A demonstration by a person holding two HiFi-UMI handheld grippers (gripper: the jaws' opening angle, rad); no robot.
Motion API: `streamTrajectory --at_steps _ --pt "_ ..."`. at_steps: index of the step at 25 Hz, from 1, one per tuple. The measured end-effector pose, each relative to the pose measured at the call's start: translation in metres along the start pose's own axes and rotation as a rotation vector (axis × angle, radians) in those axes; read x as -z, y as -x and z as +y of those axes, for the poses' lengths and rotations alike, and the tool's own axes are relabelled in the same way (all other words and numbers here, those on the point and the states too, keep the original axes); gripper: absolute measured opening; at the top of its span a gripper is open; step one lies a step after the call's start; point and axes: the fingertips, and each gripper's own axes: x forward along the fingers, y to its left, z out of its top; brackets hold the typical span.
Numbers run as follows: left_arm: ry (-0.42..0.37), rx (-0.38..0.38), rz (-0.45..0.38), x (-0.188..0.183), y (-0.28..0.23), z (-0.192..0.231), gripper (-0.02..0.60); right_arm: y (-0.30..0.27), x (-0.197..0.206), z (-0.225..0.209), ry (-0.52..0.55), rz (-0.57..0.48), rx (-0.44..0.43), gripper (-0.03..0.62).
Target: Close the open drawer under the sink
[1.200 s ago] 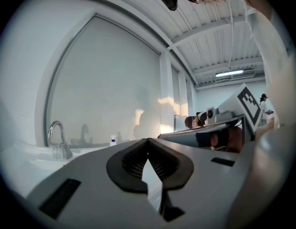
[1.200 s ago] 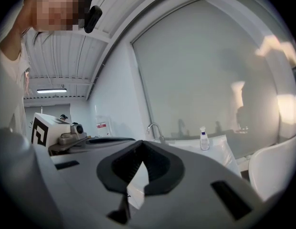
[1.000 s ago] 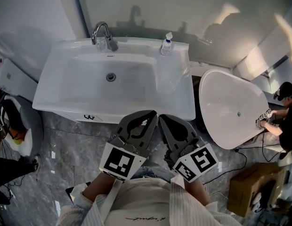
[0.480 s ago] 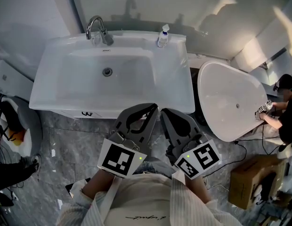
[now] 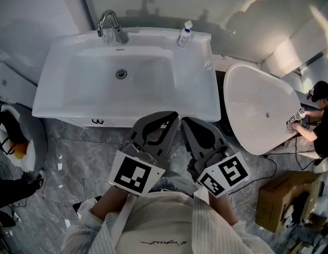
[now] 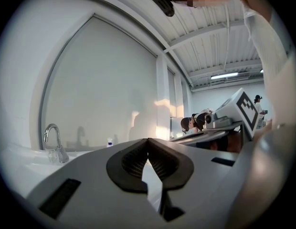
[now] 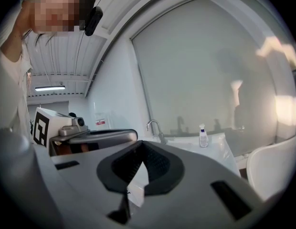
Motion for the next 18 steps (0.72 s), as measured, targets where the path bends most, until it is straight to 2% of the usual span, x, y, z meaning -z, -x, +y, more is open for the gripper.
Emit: streamTrajectory --at_steps 10,18 --pt "0.019 0.004 0.006 0.003 0.011 -0.002 0.015 0.003 0.007 0.008 -0.013 0.014 -0.002 0.009" --pt "0.042 -0.025 0.024 0.015 0.014 -0.007 0.015 0.007 0.017 0.006 -0.018 0.036 -0.026 0.009"
